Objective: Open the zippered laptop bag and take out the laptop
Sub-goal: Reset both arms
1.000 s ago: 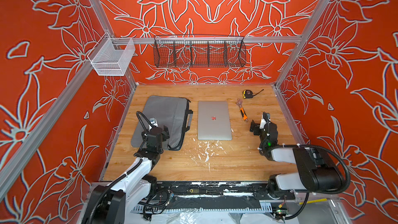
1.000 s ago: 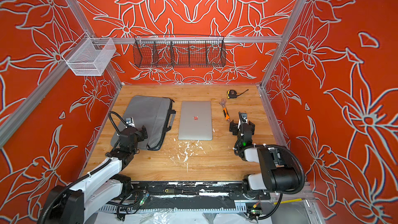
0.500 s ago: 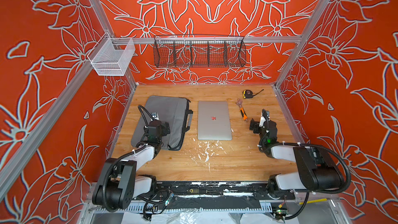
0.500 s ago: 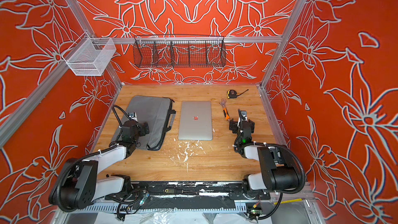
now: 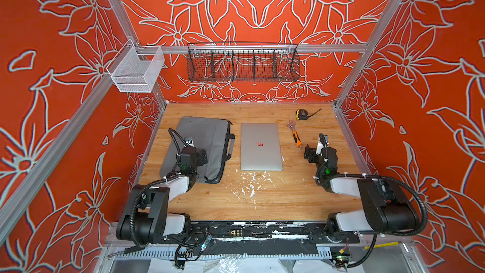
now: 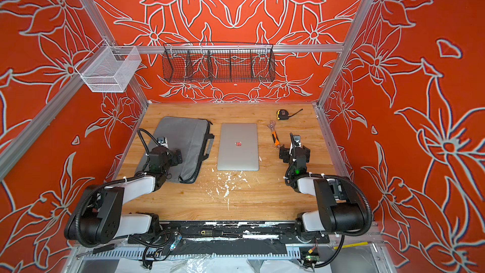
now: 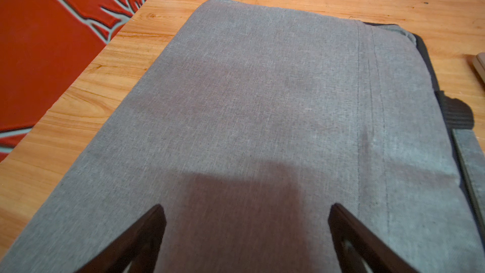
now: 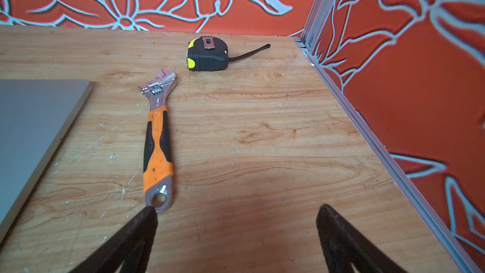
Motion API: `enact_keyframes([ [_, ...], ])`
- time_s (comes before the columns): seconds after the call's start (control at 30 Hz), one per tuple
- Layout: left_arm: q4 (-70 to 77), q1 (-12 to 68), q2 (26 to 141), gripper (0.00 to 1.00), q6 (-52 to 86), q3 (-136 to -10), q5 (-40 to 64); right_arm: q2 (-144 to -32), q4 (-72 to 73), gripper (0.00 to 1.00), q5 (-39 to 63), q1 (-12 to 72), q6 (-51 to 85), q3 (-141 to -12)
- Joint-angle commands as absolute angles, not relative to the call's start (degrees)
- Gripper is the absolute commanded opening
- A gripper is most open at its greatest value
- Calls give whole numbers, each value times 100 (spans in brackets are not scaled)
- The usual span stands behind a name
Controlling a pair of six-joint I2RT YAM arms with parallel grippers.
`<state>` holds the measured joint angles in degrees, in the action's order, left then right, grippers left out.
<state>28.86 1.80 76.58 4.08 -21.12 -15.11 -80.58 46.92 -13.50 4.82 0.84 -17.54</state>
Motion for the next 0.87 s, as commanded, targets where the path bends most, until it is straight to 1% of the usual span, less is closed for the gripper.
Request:
enact_keyframes([
  [0.0, 3019, 149, 7674, 97, 404, -2212, -1437, -8104, 4676, 97, -1424, 440, 70, -1793],
  [0.53, 3015, 149, 7689, 97, 404, -2219, -1426, -8104, 4676, 97, -1419, 438, 65, -1793],
  [0.63, 2875, -43, 7733, 97, 439, -2311, -1056, -8104, 4676, 97, -1422, 440, 70, -1790],
  [0.83, 2942, -44, 7679, 97, 427, -2242, -1028, -8104, 4676, 97, -1419, 439, 62, -1792],
])
